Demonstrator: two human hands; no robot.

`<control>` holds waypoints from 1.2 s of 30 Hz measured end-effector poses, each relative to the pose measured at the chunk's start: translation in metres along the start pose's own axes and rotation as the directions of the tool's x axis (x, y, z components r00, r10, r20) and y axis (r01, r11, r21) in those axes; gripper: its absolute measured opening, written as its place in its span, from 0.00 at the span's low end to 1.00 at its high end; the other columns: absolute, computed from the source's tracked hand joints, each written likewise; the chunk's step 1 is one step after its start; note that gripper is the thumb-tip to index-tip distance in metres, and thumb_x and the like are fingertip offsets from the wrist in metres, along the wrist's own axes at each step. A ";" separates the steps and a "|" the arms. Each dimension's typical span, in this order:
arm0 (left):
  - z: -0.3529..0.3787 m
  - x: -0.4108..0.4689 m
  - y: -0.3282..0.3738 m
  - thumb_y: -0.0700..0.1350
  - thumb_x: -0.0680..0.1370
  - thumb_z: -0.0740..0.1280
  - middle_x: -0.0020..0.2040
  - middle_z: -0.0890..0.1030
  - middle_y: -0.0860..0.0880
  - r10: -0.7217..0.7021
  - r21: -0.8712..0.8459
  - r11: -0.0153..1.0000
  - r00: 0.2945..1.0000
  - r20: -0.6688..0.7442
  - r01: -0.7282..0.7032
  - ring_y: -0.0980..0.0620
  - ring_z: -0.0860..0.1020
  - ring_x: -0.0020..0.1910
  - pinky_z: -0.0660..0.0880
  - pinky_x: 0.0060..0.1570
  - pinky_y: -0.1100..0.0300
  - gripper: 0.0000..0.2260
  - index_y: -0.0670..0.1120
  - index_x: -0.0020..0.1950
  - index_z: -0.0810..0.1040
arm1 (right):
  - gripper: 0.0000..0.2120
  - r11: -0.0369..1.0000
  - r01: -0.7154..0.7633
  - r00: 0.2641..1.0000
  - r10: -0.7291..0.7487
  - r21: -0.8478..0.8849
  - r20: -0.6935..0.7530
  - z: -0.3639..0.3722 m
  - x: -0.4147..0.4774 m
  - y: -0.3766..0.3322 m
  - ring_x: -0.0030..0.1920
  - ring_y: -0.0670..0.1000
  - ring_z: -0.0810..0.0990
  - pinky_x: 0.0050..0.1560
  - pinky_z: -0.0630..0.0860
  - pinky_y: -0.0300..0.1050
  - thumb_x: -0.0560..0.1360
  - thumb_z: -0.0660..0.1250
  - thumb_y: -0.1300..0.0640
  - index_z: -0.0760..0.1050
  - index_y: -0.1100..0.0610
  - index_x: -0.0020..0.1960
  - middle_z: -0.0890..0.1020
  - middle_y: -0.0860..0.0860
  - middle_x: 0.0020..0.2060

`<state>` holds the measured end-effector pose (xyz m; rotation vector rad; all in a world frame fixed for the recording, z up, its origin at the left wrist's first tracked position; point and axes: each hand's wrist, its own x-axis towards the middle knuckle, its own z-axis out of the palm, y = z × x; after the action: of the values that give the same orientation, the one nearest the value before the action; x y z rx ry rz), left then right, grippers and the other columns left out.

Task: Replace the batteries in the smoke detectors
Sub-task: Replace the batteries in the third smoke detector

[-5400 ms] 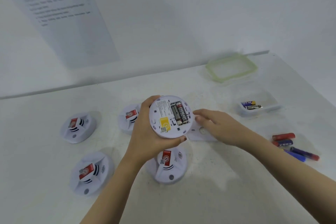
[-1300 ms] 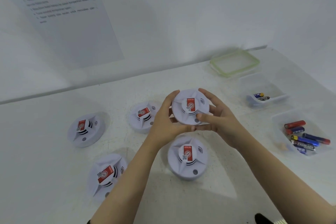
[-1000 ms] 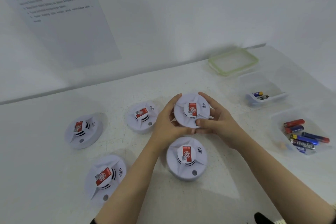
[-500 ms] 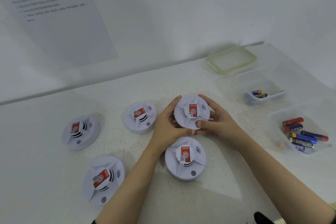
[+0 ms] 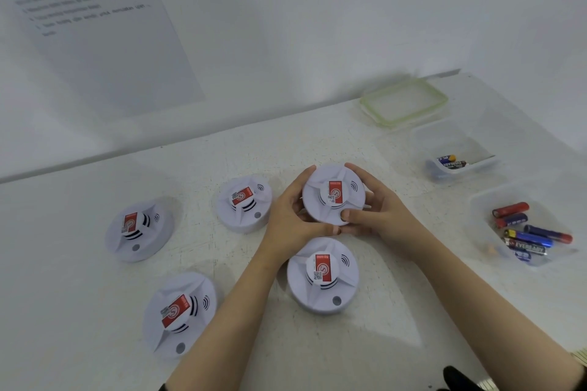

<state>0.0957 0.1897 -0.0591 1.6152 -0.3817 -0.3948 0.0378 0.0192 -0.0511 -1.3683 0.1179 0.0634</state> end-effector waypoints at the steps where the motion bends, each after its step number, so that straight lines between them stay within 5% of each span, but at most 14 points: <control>1: 0.000 0.000 0.000 0.29 0.61 0.78 0.62 0.79 0.51 -0.002 0.001 1.000 1.000 0.004 0.002 0.55 0.79 0.60 0.79 0.53 0.57 0.42 0.52 0.70 0.67 | 0.35 1.000 0.001 1.000 -0.001 0.001 -0.001 0.000 0.000 0.000 0.55 0.53 0.81 0.44 0.81 0.48 0.71 0.68 0.72 0.64 0.46 0.70 0.78 0.54 0.60; 19: -0.002 0.001 0.005 0.28 0.62 0.78 0.58 0.80 0.56 0.016 0.036 0.999 1.000 0.013 -0.017 0.59 0.79 0.58 0.78 0.51 0.61 0.39 0.59 0.64 0.69 | 0.35 0.999 0.007 1.000 -0.008 -0.037 -0.014 -0.001 -0.001 -0.001 0.55 0.51 0.81 0.46 0.81 0.46 0.71 0.69 0.71 0.65 0.43 0.68 0.79 0.52 0.58; 30: -0.003 0.001 0.003 0.26 0.63 0.77 0.63 0.79 0.50 -0.012 0.003 1.000 1.000 0.021 0.012 0.56 0.79 0.60 0.80 0.53 0.55 0.43 0.48 0.73 0.66 | 0.37 0.995 0.018 0.999 -0.022 -0.098 -0.041 -0.001 -0.001 0.003 0.57 0.53 0.80 0.53 0.79 0.47 0.70 0.69 0.71 0.63 0.43 0.71 0.79 0.52 0.59; 36: -0.002 0.002 0.002 0.25 0.63 0.76 0.61 0.80 0.52 -0.010 -0.007 1.000 1.000 0.019 0.010 0.57 0.80 0.58 0.80 0.51 0.57 0.41 0.50 0.71 0.68 | 0.38 0.992 0.033 0.998 -0.040 -0.122 -0.049 0.000 0.000 0.003 0.59 0.52 0.79 0.54 0.79 0.48 0.70 0.69 0.72 0.64 0.43 0.71 0.79 0.51 0.60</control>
<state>0.0982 0.1908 -0.0565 1.6078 -0.3870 -0.4190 0.0370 0.0195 -0.0537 -1.4933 0.1340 0.0045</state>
